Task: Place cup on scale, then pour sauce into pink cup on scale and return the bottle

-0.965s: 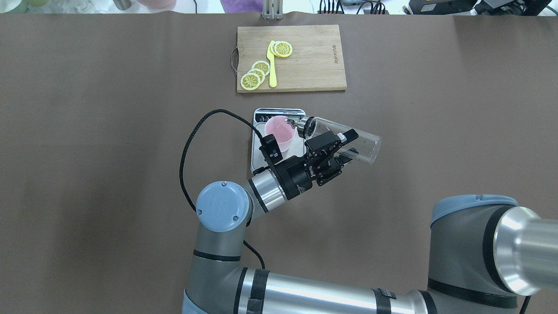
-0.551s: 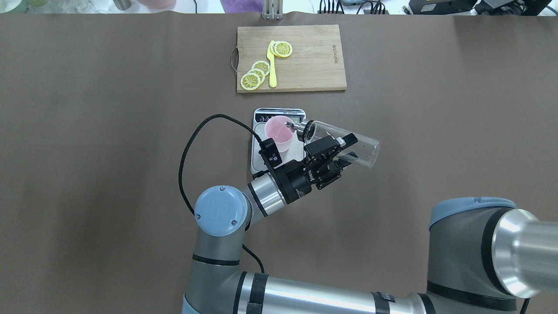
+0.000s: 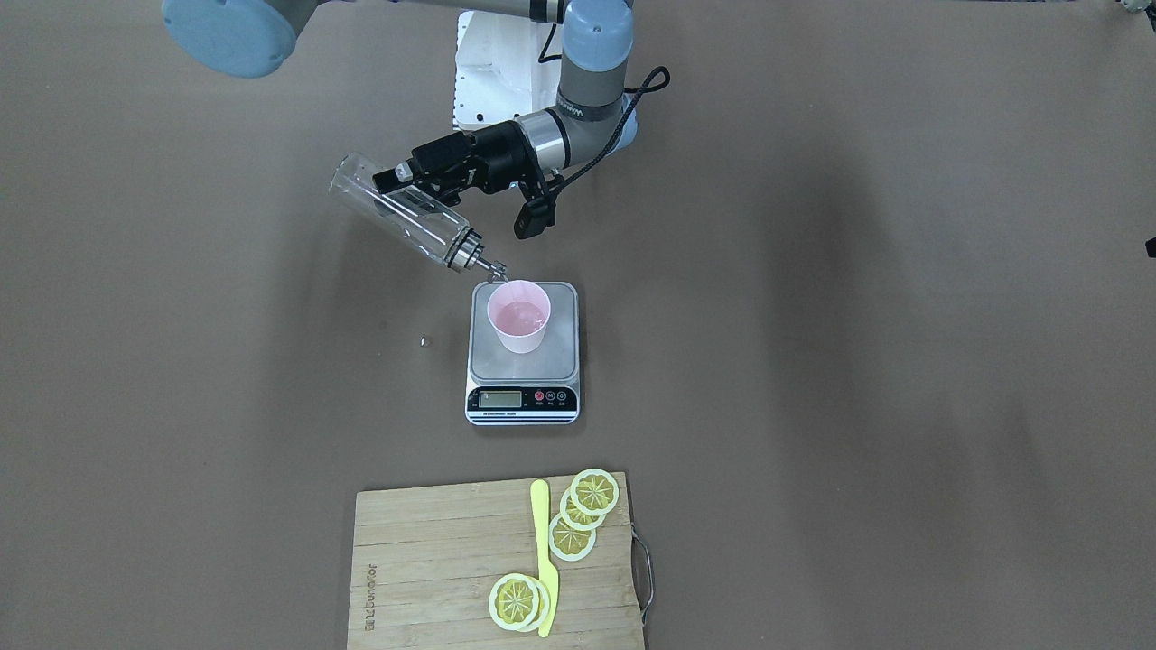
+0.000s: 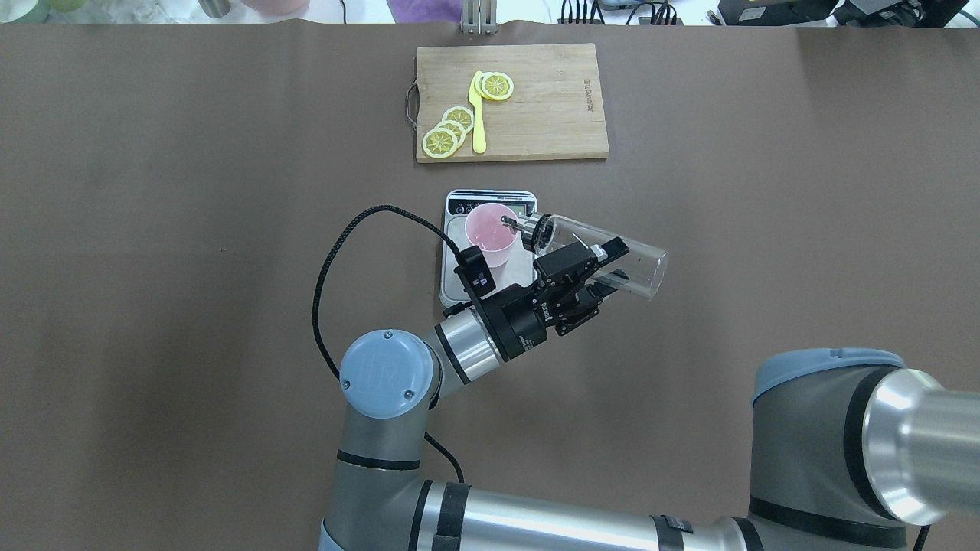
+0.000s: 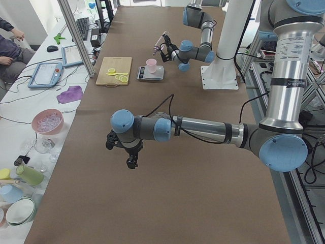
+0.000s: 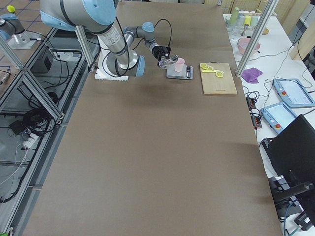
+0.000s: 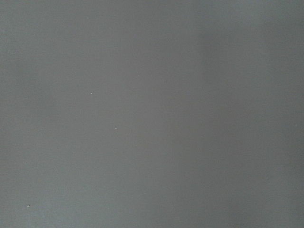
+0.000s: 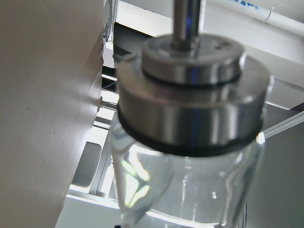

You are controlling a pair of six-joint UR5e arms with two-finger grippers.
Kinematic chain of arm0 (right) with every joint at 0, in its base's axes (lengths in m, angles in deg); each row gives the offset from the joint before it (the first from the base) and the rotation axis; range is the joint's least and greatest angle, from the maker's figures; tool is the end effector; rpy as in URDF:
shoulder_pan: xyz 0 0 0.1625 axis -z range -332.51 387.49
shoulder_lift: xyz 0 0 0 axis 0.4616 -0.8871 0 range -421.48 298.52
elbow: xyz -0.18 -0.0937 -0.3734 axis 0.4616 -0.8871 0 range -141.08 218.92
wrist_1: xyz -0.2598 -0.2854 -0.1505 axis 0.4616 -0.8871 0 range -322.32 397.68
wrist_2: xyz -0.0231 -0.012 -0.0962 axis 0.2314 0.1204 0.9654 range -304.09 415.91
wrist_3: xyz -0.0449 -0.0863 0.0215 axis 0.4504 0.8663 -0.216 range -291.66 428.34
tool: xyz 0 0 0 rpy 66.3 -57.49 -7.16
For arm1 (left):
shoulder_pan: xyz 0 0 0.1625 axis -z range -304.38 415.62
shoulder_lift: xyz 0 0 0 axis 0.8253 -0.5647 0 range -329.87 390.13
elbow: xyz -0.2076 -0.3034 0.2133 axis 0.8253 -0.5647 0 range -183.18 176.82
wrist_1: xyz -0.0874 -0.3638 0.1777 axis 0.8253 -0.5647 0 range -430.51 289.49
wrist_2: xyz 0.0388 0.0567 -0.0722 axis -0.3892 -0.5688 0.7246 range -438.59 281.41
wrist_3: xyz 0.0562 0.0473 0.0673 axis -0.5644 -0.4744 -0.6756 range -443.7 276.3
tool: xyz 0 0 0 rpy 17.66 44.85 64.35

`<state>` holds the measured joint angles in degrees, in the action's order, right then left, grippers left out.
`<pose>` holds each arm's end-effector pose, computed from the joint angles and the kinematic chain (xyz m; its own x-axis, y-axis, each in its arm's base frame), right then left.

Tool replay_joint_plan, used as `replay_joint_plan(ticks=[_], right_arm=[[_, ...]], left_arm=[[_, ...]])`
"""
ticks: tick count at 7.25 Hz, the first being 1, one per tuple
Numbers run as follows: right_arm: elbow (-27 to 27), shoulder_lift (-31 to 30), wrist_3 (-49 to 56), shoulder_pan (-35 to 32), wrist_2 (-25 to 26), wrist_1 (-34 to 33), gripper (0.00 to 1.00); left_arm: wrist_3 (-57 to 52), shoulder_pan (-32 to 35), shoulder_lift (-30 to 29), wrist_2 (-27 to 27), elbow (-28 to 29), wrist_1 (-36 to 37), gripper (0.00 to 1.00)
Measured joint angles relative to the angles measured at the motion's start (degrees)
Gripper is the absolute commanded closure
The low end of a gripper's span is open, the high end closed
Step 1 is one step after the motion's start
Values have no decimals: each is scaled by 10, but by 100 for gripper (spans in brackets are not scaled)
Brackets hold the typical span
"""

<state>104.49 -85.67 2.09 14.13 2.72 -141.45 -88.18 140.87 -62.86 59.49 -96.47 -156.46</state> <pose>-0.6266 -0.3471 0.2048 0.4995 -0.2127 -0.8398 0.4891 0.8694 0.0707 -0.0164 -0.5173 0.6067 0.6549 0.1617 -0.7382 -0.1344 0.9862 0.0967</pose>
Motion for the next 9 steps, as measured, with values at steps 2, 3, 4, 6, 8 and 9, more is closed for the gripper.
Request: replay_joint_plan(ticks=[2, 3, 4, 6, 8, 9], right_arm=[[0, 0, 0, 0, 0, 0, 100], [0, 0, 0, 0, 0, 0, 100], [0, 0, 0, 0, 0, 0, 100], [0, 1, -6, 0, 0, 0, 100], [0, 2, -18, -1, 0, 2, 100], [0, 2, -22, -1, 1, 4, 100]], left_arm=[[0, 0, 0, 0, 0, 0, 1], [0, 0, 0, 0, 0, 0, 1], [0, 0, 0, 0, 1, 0, 1], [0, 0, 0, 0, 1, 0, 1], [0, 0, 0, 0, 0, -1, 1], [0, 0, 0, 0, 0, -1, 1]])
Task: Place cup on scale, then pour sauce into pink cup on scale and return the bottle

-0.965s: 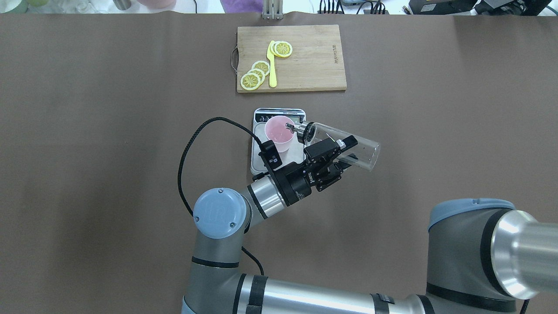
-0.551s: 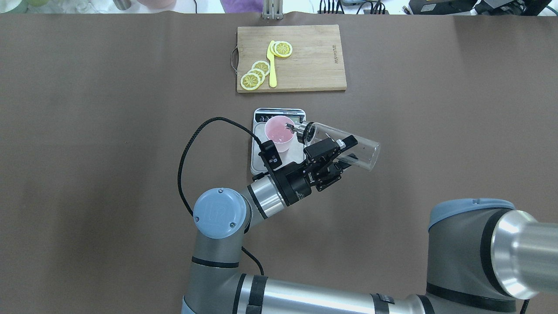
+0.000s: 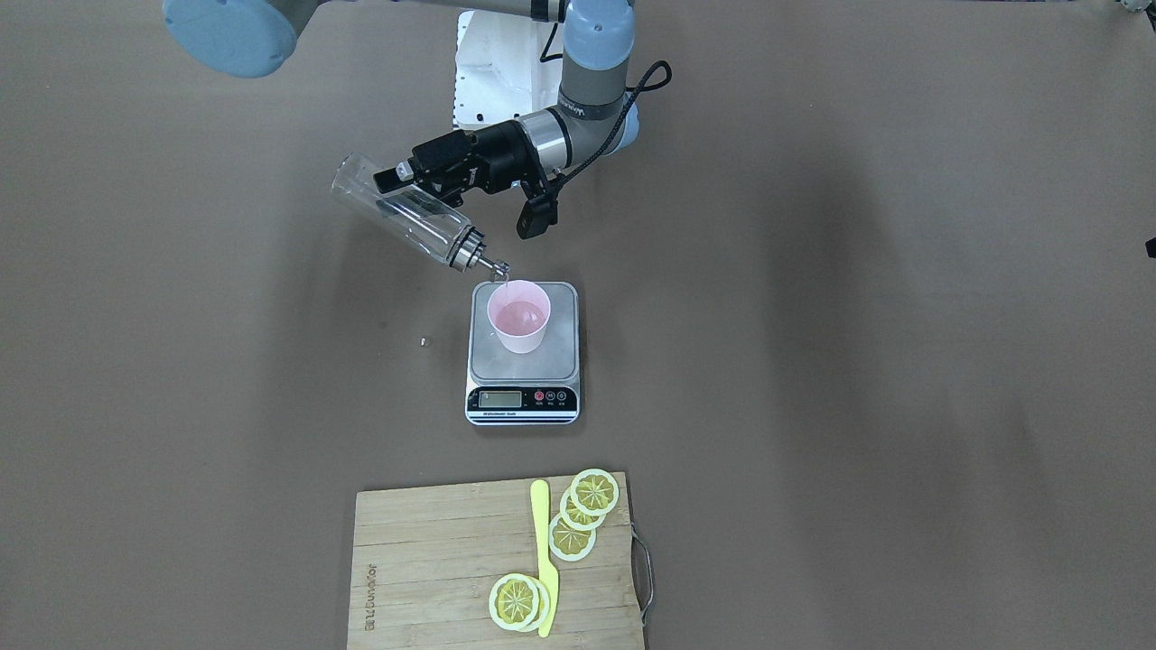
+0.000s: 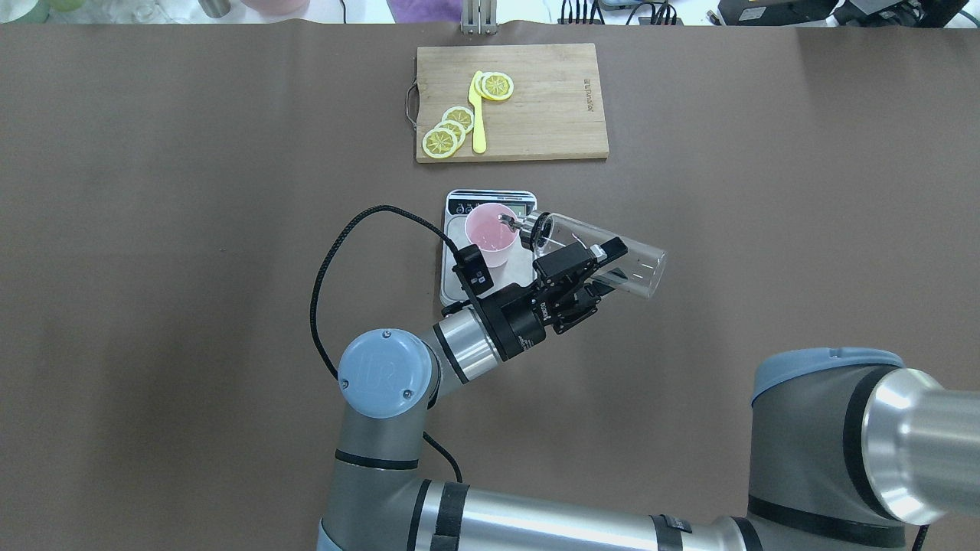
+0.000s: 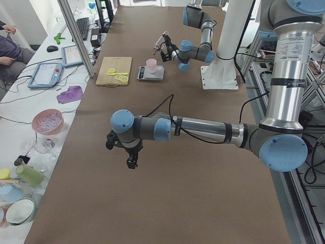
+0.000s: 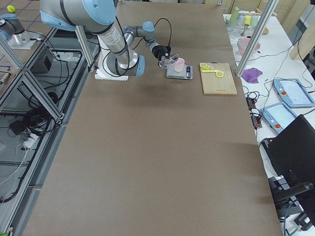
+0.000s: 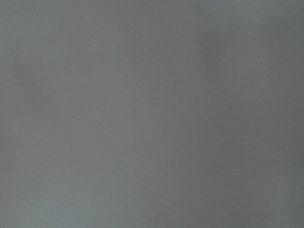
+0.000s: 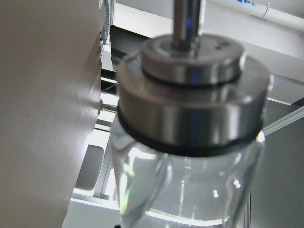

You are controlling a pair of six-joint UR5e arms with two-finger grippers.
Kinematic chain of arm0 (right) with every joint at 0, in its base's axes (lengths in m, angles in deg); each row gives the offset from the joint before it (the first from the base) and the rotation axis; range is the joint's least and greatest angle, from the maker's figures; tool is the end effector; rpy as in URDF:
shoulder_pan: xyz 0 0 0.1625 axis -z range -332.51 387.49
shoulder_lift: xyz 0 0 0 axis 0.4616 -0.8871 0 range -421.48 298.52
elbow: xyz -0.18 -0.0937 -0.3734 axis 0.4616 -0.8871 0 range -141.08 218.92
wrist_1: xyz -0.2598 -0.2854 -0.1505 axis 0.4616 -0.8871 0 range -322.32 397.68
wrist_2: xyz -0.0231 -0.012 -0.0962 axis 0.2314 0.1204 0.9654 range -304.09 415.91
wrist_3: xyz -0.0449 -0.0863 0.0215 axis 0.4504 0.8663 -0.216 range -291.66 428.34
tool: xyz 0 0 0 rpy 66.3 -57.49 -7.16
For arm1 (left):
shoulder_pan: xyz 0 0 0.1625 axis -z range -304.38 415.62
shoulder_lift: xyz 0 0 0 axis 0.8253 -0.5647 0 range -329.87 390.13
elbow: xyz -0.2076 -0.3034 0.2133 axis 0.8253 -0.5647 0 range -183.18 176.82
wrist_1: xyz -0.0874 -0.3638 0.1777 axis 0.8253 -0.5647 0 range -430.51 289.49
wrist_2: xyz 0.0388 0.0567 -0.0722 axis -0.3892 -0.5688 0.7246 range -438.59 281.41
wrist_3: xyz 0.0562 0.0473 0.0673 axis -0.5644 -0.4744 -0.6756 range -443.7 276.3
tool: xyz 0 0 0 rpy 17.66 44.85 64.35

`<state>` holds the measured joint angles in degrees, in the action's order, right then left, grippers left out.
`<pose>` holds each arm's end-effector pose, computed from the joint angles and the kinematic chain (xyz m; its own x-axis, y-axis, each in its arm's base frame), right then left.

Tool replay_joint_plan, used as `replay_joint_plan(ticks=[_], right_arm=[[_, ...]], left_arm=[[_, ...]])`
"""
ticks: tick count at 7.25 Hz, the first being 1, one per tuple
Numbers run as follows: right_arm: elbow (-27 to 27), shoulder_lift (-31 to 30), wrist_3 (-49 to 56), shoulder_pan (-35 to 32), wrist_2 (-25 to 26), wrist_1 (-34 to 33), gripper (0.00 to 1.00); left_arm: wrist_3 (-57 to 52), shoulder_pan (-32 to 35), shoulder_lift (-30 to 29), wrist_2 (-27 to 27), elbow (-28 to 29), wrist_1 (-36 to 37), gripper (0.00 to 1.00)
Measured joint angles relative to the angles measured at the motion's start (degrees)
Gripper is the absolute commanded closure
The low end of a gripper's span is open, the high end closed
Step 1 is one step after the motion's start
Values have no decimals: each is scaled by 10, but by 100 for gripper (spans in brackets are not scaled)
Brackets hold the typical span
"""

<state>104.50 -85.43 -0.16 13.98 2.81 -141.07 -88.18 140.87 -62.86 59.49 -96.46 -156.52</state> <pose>-0.6267 -0.3492 0.2017 0.5273 -0.1746 -0.8315 0.4667 0.8773 0.1117 -0.0164 -0.5173 0.6067 0.6549 0.1623 -0.7381 -0.1344 0.9861 0.0976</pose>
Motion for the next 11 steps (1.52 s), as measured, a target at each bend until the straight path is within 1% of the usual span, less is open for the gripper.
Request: replay_joint_plan(ticks=[5, 9, 11], right_arm=[[12, 1, -12, -4, 4, 19, 100], [65, -7, -9, -11, 14, 34, 100], [107, -28, -3, -19, 29, 45, 100]], left_arm=[[0, 0, 0, 1, -1, 0, 1], [0, 2, 1, 1, -5, 0, 1], [0, 2, 1, 1, -6, 0, 2]])
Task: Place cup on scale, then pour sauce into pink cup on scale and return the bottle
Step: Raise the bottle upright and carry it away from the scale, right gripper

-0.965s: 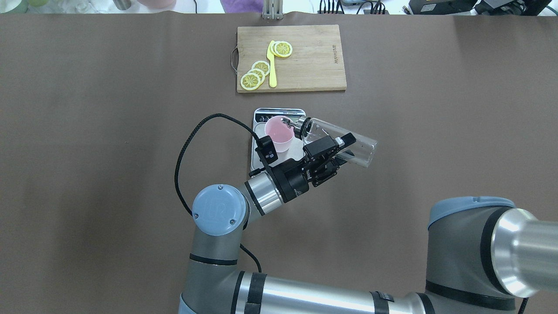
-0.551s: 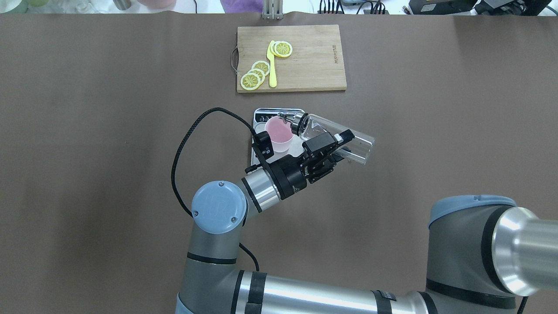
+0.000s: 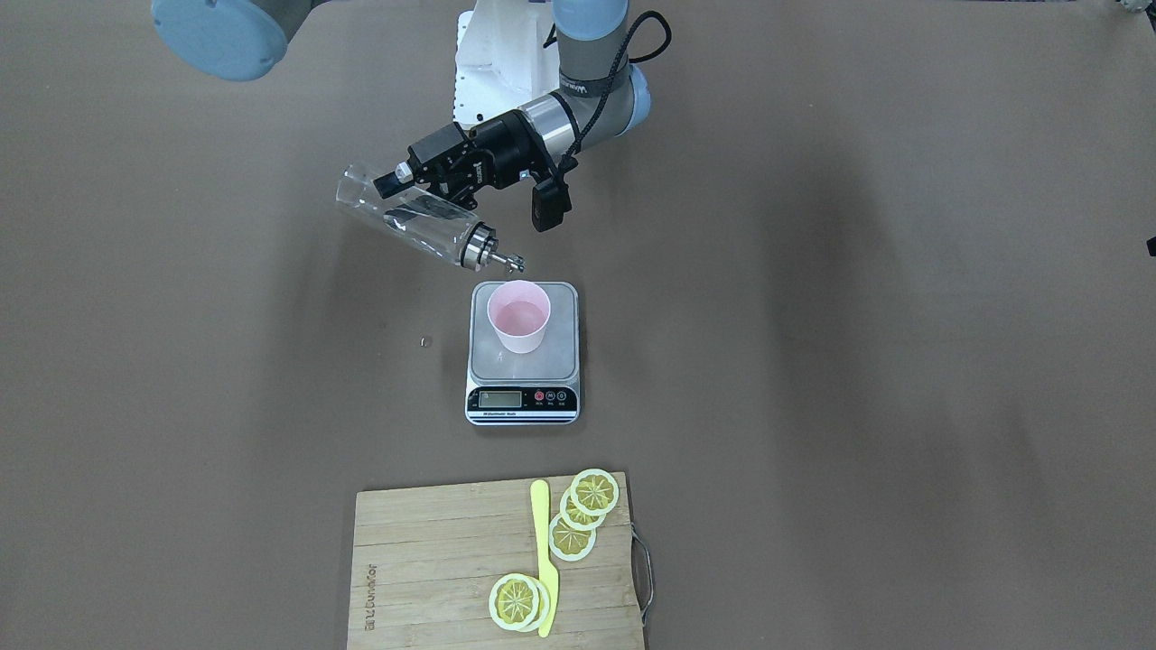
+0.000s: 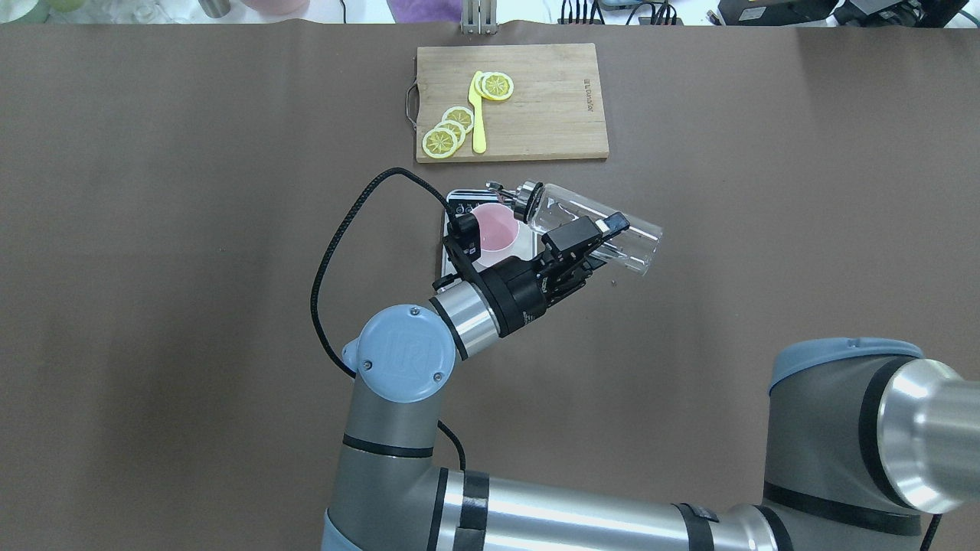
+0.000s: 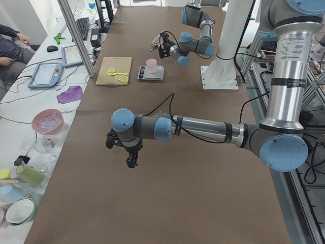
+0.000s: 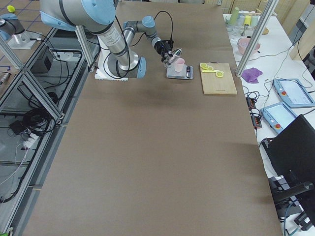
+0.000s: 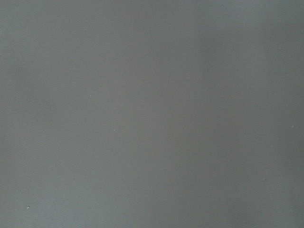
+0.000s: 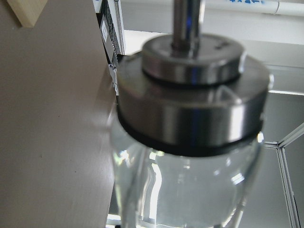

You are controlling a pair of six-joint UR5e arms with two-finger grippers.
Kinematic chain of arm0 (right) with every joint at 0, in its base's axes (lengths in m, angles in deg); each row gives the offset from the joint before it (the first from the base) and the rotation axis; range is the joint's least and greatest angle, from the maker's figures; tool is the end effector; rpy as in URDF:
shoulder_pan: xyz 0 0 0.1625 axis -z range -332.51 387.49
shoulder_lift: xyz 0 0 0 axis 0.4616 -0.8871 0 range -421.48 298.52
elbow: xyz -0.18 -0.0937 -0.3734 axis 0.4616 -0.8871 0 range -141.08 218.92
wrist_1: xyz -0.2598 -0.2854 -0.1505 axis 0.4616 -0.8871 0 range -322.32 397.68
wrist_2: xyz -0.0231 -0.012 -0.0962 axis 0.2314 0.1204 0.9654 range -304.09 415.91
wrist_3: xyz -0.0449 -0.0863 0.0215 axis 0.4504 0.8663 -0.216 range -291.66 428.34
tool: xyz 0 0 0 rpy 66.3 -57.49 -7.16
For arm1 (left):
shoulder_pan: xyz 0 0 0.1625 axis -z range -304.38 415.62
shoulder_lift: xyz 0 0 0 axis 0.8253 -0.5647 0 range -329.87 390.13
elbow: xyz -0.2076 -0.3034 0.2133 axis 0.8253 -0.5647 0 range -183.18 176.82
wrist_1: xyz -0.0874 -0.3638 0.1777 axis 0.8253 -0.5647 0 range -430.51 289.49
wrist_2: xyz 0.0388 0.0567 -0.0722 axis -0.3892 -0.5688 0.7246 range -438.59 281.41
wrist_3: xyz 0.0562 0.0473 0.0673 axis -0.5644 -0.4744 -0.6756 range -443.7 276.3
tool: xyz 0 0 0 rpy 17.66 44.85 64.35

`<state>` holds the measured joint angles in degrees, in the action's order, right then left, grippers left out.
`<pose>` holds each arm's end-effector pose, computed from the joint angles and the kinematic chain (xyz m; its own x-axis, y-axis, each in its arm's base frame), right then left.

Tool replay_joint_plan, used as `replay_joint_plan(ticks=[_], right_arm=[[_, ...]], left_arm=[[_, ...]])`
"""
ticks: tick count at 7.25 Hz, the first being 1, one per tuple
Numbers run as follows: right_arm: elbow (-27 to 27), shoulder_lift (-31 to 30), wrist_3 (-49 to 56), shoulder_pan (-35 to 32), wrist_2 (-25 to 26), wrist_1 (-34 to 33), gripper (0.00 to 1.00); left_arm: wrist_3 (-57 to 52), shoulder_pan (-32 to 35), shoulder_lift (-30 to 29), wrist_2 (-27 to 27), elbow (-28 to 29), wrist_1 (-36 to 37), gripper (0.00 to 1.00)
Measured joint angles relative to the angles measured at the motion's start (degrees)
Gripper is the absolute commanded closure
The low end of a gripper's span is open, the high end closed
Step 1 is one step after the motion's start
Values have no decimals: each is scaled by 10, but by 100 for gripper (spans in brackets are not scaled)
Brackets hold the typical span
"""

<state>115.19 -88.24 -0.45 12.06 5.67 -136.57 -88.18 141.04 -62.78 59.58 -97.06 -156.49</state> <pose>-0.5957 -0.3688 0.1753 0.6854 -0.0992 -0.7214 0.4234 0.8603 0.2839 -0.0179 -0.5168 0.6022 0.6537 0.1666 -0.7382 -0.1313 0.9856 0.1062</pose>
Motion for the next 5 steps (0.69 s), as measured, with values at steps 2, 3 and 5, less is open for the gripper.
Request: replay_joint_plan(ticks=[2, 3, 5], right_arm=[[62, -32, 23, -14, 17, 14, 100], [96, -51, 43, -22, 22, 33, 100], [182, -103, 90, -36, 30, 82, 100]], left_arm=[[0, 0, 0, 0, -1, 0, 1], [0, 0, 0, 0, -2, -1, 1], [0, 0, 0, 0, -3, -1, 1]])
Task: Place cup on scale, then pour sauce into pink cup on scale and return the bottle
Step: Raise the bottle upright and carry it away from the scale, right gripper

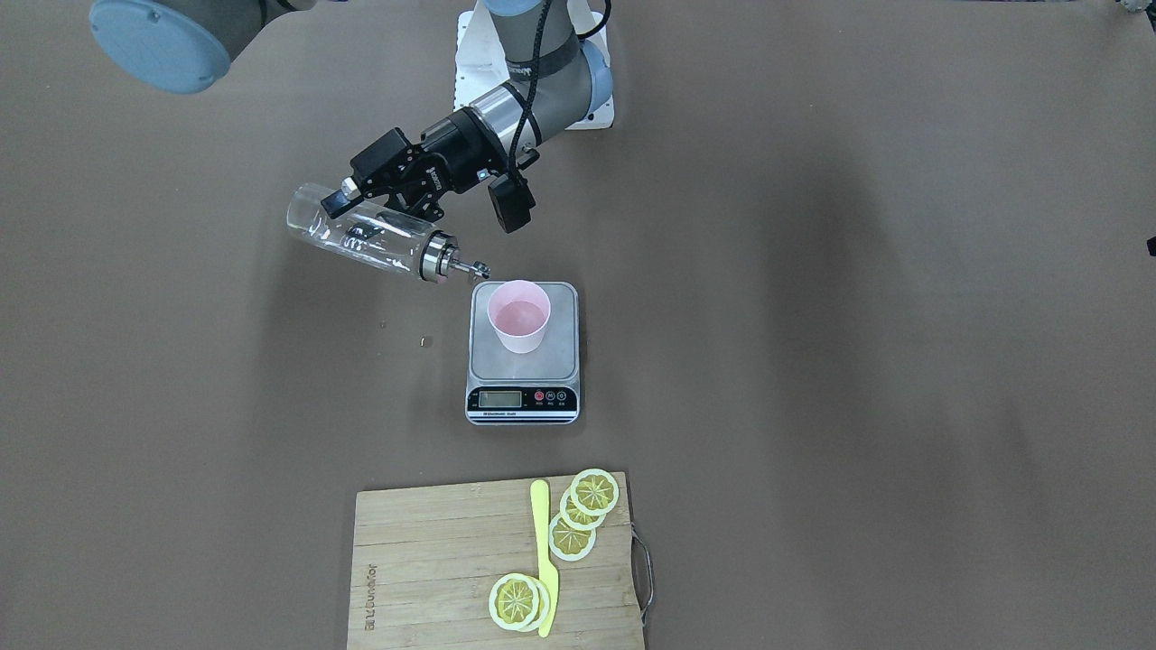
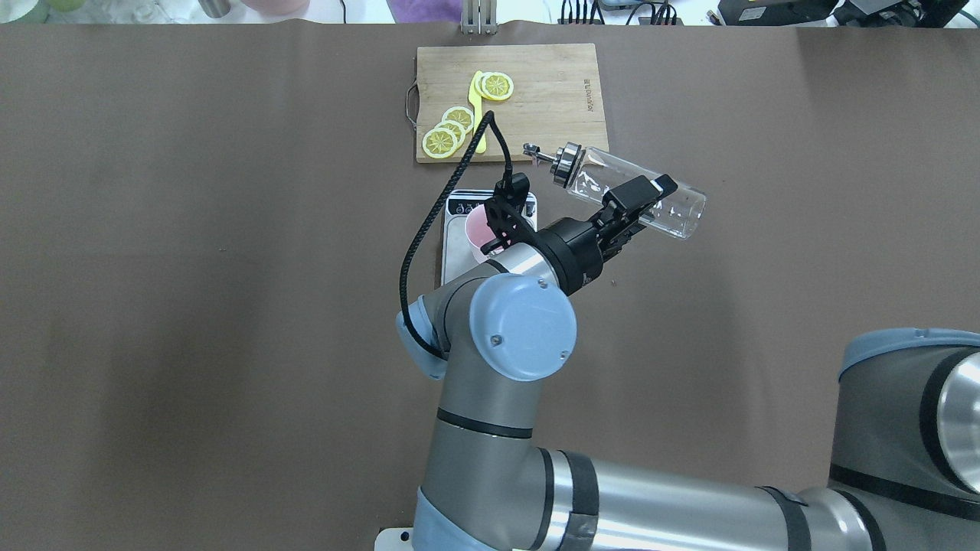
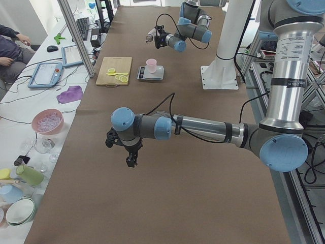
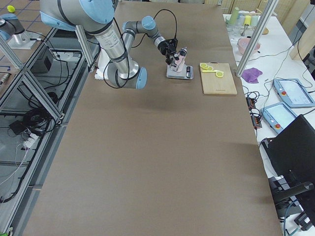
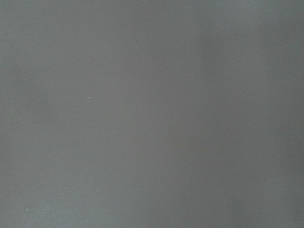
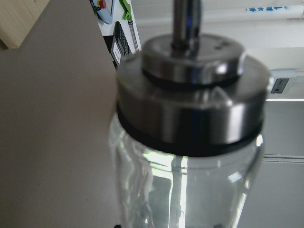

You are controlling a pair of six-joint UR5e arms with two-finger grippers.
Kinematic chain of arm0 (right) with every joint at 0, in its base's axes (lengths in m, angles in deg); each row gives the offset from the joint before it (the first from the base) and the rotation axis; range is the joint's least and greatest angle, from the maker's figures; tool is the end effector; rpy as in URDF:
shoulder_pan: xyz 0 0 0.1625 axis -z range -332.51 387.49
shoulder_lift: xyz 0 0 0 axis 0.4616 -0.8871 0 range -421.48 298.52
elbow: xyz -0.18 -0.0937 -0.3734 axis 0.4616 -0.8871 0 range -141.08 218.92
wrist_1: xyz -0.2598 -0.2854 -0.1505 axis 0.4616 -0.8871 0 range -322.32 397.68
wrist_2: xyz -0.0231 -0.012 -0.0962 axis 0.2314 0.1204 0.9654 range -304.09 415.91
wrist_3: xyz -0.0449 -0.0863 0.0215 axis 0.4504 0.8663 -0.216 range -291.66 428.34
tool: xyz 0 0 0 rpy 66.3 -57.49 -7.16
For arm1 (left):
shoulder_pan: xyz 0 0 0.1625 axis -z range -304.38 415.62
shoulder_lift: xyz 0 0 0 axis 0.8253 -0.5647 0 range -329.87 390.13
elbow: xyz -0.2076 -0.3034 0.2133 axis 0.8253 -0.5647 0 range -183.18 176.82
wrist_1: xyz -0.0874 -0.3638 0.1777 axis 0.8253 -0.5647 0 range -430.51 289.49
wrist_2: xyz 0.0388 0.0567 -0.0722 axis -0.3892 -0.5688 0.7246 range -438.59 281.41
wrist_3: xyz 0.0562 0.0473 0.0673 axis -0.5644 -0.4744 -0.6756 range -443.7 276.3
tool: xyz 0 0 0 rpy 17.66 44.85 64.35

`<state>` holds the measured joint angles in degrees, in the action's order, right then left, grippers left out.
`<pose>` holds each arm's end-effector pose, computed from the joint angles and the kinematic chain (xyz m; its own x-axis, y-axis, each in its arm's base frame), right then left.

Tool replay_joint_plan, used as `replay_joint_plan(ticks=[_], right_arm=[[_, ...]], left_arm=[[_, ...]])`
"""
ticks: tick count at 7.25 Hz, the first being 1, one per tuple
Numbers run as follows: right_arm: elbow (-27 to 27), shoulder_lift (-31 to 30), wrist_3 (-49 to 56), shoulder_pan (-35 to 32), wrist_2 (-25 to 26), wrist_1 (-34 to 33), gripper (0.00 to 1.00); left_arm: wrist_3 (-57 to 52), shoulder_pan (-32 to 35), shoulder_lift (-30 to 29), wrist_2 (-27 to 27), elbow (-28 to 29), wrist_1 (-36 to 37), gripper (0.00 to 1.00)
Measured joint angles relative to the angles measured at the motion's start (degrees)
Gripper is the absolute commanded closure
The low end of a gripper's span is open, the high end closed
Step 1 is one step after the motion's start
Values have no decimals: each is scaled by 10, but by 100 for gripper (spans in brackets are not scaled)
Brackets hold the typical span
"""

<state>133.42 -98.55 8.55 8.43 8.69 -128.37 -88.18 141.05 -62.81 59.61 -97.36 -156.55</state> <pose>-0.5216 -0.3928 0.1893 0.7915 -0.1171 -0.5998 0.4206 0.8164 0.3957 -0.0179 -0.5171 0.5992 0.6529 0.1715 -0.7378 -0.1310 0.9849 0.1130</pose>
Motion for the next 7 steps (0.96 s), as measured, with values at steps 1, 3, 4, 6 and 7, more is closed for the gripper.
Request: replay_joint_plan(ticks=[1, 3, 4, 6, 7], right_arm=[[49, -35, 24, -7, 5, 31, 100], [114, -89, 59, -30, 9, 127, 100], [127, -107, 68, -46, 0, 181, 100], [150, -145, 109, -77, -32, 295, 100], [169, -168, 130, -89, -54, 351, 100]], left_arm=[[0, 0, 0, 0, -2, 0, 1], [0, 0, 0, 0, -8, 1, 1], [0, 0, 0, 0, -8, 1, 1], [0, 0, 0, -1, -8, 1, 1], [0, 0, 0, -1, -8, 1, 1]])
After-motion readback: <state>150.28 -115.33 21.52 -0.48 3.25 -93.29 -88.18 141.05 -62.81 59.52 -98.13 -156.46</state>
